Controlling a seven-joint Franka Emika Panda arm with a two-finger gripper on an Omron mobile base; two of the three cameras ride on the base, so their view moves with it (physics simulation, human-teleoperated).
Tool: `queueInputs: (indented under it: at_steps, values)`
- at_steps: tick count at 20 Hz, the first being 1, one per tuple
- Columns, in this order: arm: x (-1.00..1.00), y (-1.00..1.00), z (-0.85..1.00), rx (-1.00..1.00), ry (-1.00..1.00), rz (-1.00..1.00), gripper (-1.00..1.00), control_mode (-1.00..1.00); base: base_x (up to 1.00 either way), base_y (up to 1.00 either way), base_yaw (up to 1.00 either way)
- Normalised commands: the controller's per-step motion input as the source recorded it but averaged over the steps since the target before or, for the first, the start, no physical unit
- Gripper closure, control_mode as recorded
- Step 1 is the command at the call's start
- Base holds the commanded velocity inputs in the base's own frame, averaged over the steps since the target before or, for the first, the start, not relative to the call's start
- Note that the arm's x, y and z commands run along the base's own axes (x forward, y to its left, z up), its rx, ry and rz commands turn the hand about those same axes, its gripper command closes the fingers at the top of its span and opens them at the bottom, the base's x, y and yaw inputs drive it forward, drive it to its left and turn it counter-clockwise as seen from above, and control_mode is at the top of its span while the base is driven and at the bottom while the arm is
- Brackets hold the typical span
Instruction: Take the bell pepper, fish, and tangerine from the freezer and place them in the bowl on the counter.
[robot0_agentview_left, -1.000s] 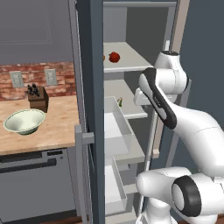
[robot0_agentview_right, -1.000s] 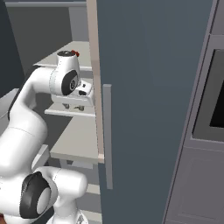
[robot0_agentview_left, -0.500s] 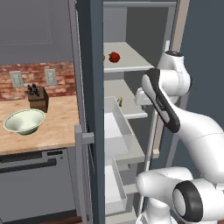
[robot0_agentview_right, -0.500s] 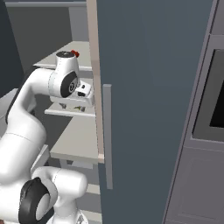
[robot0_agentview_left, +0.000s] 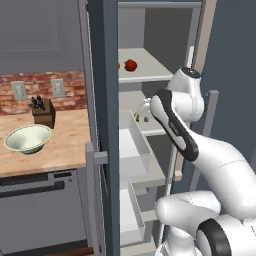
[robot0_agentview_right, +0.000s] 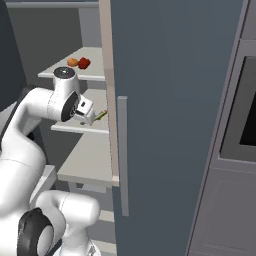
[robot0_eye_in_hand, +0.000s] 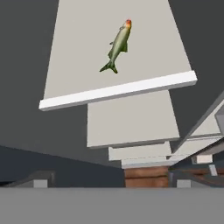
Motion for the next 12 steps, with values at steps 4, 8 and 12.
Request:
queueInputs:
  at_steps: [4, 8, 12]
  values:
    - [0.65, 0.49, -0.06, 0.06, -0.03, -0.13, -1.0, -1.0, 0.0, 0.0, 0.0]
    - [0.83, 0.26, -0.03, 0.0, 0.0, -0.14, -1.0, -1.0, 0.0, 0.0, 0.0]
    - [0.79, 0.03, 0.0, 0.0, 0.0, -0.08, -1.0, -1.0, 0.0, 0.0, 0.0]
